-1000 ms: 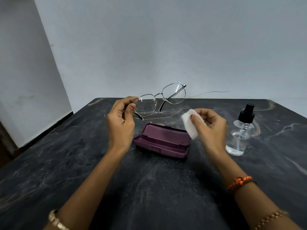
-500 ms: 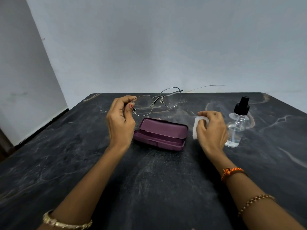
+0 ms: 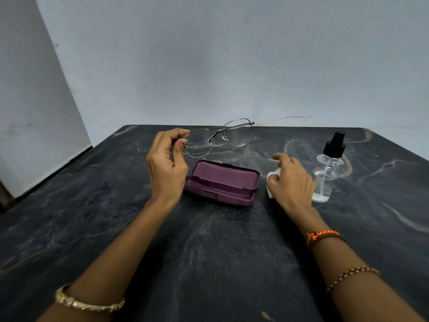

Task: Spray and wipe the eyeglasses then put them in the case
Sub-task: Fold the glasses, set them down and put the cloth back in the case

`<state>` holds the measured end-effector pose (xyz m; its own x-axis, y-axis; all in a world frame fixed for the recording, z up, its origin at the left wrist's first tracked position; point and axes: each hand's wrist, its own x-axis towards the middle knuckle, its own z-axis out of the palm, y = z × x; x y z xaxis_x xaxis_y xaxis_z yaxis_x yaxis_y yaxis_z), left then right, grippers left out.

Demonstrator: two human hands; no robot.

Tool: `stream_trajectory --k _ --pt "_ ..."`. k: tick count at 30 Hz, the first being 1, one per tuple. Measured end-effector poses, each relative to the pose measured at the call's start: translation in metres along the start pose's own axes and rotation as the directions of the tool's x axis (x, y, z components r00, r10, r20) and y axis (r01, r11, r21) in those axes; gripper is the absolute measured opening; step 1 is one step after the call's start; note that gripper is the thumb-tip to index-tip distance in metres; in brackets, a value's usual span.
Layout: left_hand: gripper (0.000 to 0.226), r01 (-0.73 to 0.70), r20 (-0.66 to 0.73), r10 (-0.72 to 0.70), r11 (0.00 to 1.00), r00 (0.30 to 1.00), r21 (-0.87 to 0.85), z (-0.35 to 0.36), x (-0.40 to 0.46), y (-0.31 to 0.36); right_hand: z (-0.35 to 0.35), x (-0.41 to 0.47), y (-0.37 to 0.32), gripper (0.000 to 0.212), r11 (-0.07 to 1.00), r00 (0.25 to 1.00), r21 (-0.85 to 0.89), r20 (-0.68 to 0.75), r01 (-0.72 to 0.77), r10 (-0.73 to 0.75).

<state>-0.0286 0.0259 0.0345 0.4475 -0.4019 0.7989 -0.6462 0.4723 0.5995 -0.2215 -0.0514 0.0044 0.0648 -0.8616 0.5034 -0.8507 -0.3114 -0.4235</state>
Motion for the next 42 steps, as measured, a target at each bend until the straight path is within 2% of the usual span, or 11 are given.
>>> stream_trajectory --k 7,9,13,16,18,21,23,25,30,37,42 --pt "0.019 -0.040 -0.009 0.040 0.999 0.999 0.020 0.000 -0.001 -0.001 0.002 0.002 0.000 0.033 0.997 0.993 0.004 0.089 0.083 -0.083" --pt "0.019 -0.061 -0.013 0.061 0.998 0.998 0.026 -0.001 -0.001 0.000 0.001 0.003 -0.001 0.027 0.991 0.992 0.051 0.023 0.125 -0.126" --pt "0.019 -0.122 -0.003 0.123 0.992 0.992 0.042 -0.001 -0.001 0.001 0.000 0.001 -0.011 0.018 0.950 0.956 0.212 -0.233 0.229 -0.178" --pt "0.018 -0.165 0.021 0.164 0.984 0.986 0.063 -0.001 -0.001 0.001 -0.002 -0.002 -0.018 0.020 0.905 0.920 0.325 -0.361 0.275 -0.150" --pt "0.017 -0.196 0.041 0.194 0.978 0.980 0.069 0.000 -0.002 0.001 -0.002 -0.004 -0.023 0.022 0.843 0.920 0.465 -0.385 0.269 -0.081" --pt "0.016 -0.240 0.072 0.235 0.967 0.969 0.081 0.000 -0.004 0.001 -0.004 -0.006 -0.031 0.021 0.679 0.956 0.716 -0.285 0.162 0.072" --pt "0.016 -0.258 0.088 0.250 0.963 0.964 0.083 0.000 -0.005 0.002 -0.003 -0.005 -0.033 0.019 0.565 0.975 0.821 -0.185 0.084 0.123" --pt "0.016 -0.273 0.101 0.264 0.958 0.959 0.083 0.000 -0.005 0.004 -0.001 -0.003 -0.033 0.018 0.448 0.982 0.894 -0.105 0.024 0.157" --pt "0.015 -0.304 0.124 0.292 0.948 0.948 0.094 0.001 -0.005 0.004 -0.003 0.000 -0.034 0.017 0.222 0.976 0.975 -0.032 -0.017 0.214" --pt "0.015 -0.320 0.138 0.305 0.942 0.942 0.102 0.001 -0.004 0.002 -0.003 0.001 -0.032 0.014 0.137 0.974 0.989 0.030 -0.063 0.226" --pt "0.016 -0.220 0.117 0.216 0.975 0.969 0.021 0.000 -0.002 0.000 -0.003 0.001 -0.033 0.014 0.142 0.981 0.989 0.021 -0.049 0.193"
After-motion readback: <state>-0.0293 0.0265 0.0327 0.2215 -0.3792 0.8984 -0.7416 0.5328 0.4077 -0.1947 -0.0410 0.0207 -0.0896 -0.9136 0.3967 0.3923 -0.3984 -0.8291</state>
